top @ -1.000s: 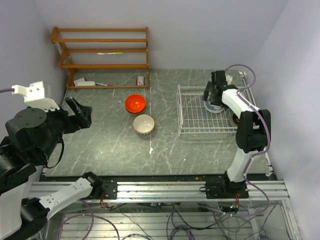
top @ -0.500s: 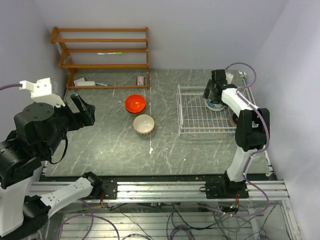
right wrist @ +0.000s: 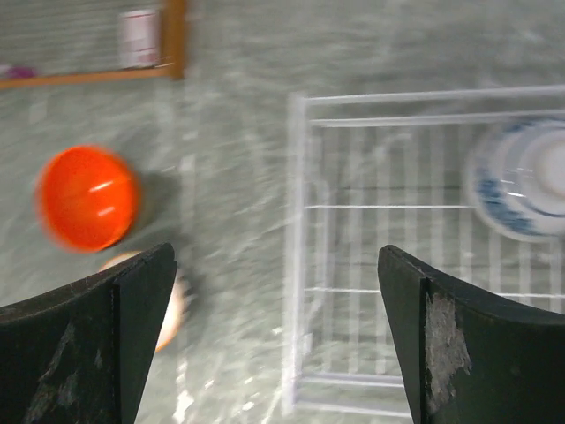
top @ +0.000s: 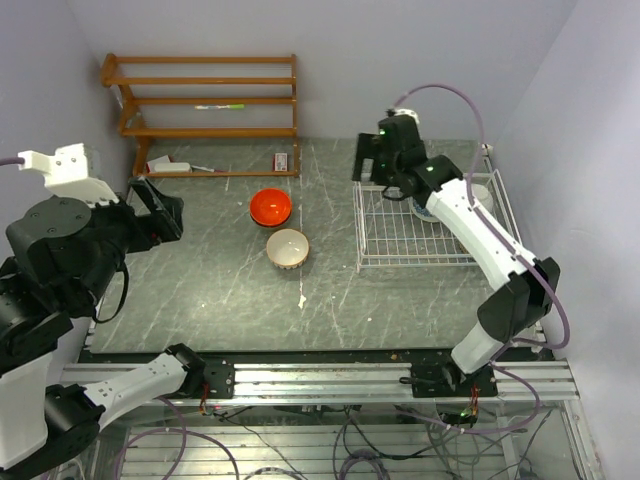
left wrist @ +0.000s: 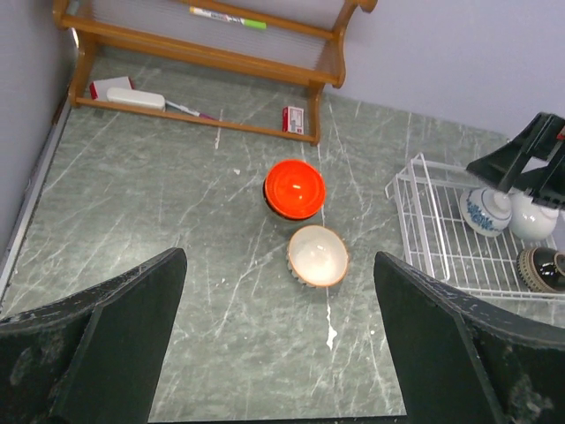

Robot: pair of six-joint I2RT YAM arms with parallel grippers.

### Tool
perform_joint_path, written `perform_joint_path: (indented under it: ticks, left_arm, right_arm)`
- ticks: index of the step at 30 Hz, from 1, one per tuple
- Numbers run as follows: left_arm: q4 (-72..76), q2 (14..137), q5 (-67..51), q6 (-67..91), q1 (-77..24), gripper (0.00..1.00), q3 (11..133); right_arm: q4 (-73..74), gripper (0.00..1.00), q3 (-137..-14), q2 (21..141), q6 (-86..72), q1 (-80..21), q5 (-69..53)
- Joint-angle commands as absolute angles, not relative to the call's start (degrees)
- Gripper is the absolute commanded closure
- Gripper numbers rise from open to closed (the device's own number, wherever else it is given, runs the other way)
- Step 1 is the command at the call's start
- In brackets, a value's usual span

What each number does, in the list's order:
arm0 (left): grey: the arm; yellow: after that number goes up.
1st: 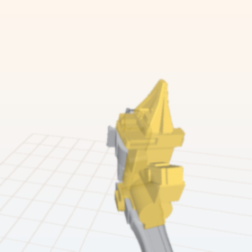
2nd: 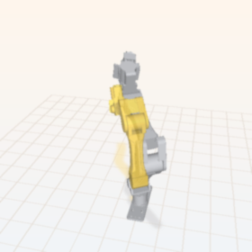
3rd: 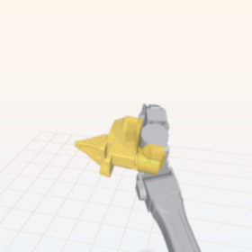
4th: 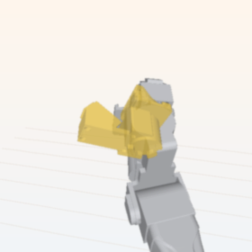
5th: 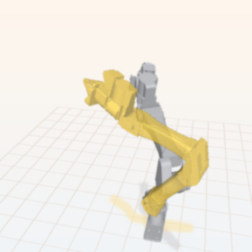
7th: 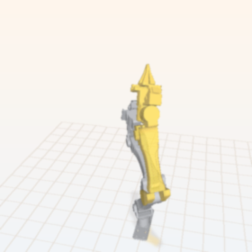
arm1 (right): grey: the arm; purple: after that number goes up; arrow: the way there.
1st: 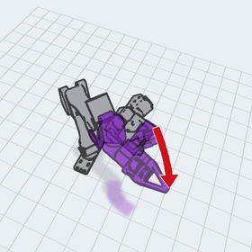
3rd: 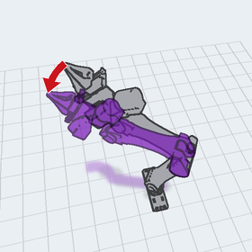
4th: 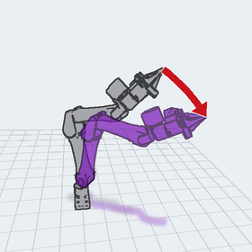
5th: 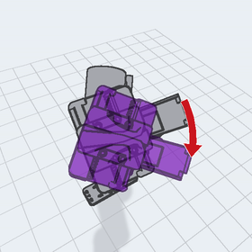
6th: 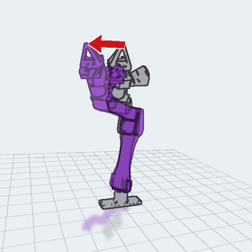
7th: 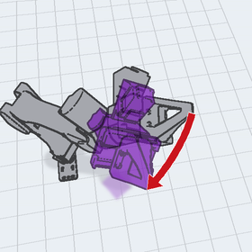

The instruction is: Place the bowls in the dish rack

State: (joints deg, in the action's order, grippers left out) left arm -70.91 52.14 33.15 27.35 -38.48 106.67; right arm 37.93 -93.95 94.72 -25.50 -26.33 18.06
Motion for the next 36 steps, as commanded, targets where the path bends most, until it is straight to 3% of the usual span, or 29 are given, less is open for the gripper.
perform_joint_path:
  ticks: [1,8,15,19,23,29,32,36]
  left_arm:
    - [-70.05,52.3,36.28,26.41,-38.92,0.01,110.17]
    - [-69.65,50.07,38.73,29.1,-38.88,0.01,110.79]
    - [-70.74,47.19,39.35,32.91,-39.02,0.01,109.06]
    - [-71.99,46.49,39.86,33.94,-39.01,0.0,109.09]
    - [-72.45,45.84,40.16,34.19,-39.01,0.0,108.79]
    - [-72.52,45.64,40.21,34.01,-39.1,0.0,108.07]
    - [-72.71,45.29,40.41,34.01,-39.13,0.0,107.85]
    - [-73.32,44.94,40.67,34.1,-39.3,0.0,108.06]
  right_arm:
    - [45.08,0.03,-98.3,95.38,-26.68,-36.49,16.24]
    - [43.51,0.09,-104.52,107.09,-26.15,-52.5,10.85]
    - [43.56,0.21,-111.05,120.71,-22.06,-57.28,5.32]
    - [44.46,0.33,-111.93,125.64,-21.41,-57.88,5.3]
    - [43.62,0.37,-110.88,128.45,-20.71,-57.85,7.39]
    - [42.02,0.58,-109.37,130.63,-20.06,-57.87,9.67]
    - [41.58,0.74,-108.15,130.87,-19.99,-57.83,10.78]
    - [41.71,0.82,-107.4,130.96,-19.68,-57.84,11.5]
